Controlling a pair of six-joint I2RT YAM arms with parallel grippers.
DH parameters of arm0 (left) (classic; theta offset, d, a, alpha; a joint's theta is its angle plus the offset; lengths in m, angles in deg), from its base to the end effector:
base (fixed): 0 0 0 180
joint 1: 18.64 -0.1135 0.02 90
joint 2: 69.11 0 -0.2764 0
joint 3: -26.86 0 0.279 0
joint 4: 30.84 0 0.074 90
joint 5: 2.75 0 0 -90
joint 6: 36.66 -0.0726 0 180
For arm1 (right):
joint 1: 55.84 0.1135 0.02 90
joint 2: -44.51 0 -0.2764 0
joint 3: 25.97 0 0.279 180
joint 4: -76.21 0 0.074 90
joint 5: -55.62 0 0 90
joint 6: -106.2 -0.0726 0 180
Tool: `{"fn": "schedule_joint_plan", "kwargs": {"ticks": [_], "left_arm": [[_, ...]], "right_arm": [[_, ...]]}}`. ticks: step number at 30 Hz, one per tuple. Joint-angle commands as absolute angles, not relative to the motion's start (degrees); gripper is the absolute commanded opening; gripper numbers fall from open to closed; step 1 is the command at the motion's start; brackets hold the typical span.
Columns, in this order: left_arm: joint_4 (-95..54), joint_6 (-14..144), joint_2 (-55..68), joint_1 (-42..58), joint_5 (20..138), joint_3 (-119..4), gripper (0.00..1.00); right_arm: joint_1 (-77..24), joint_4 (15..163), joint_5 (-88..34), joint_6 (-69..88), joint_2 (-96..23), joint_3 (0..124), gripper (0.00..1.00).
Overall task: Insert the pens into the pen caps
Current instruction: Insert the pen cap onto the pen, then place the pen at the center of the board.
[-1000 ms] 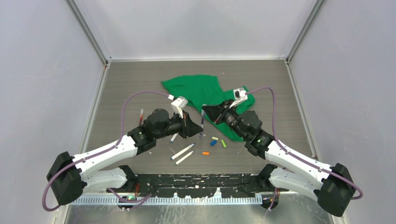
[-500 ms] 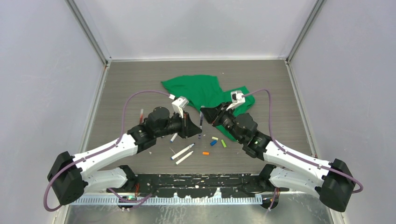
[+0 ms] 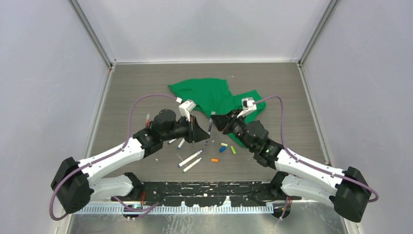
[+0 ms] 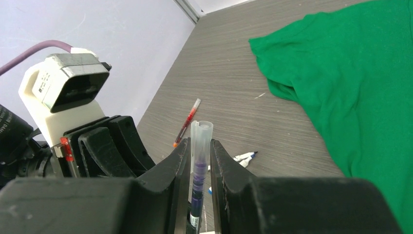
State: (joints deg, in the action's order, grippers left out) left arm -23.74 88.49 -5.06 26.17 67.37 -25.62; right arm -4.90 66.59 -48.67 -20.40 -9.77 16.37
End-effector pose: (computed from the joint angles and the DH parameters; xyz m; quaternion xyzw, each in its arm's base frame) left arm 0.2005 -0.2340 0.2605 0.1677 0.7889 -0.4765 0.3500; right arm 0.1877 0.2029 0.2743 -0.0038 0.7208 0.4106 0.5584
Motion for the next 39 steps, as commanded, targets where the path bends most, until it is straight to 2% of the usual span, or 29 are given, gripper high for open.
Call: {"fn": "schedule_joint_plan", "kwargs": {"ticks": [1,10,17,20,23,26,31,39], "left_arm": [[-45.7,89.5,-6.4,23.0,74.5,-31.7,0.0],[-25.4,81.2,-7.7,23.0,66.7,-29.3,0.0],[-18.2,79.6,-13.3,23.1,66.5,-23.7,0.0],[-17.2,79.6,-14.8,23.0,67.7,-22.9,0.0],[-16.0,79.2,-15.2,23.0,68.5,-22.8,0.0],[-14.9,78.7,-14.8,23.1,69.1,-22.9,0.0],[-11.2,77.7,-13.0,23.0,73.4,-23.7,0.0],[11.7,72.7,-5.9,20.1,91.0,-33.3,0.0]], "right_arm": [[-1.1,81.8,-38.1,-21.4,-11.5,13.3,0.12],[-1.1,86.4,-56.4,-21.9,-9.8,25.5,0.13],[-1.1,82.4,-57.8,-18.0,-13.8,31.0,0.15],[-1.1,81.7,-57.7,-18.2,-15.7,31.4,0.26],[-1.2,81.2,-57.6,-18.7,-16.5,31.4,0.6],[-1.2,81.1,-57.7,-18.8,-16.1,31.9,0.82],[-1.2,81.9,-59.2,-17.3,-14.4,32.6,0.91],[-2.7,85.3,-62.3,-14.8,-10.1,31.0,0.92]]}}
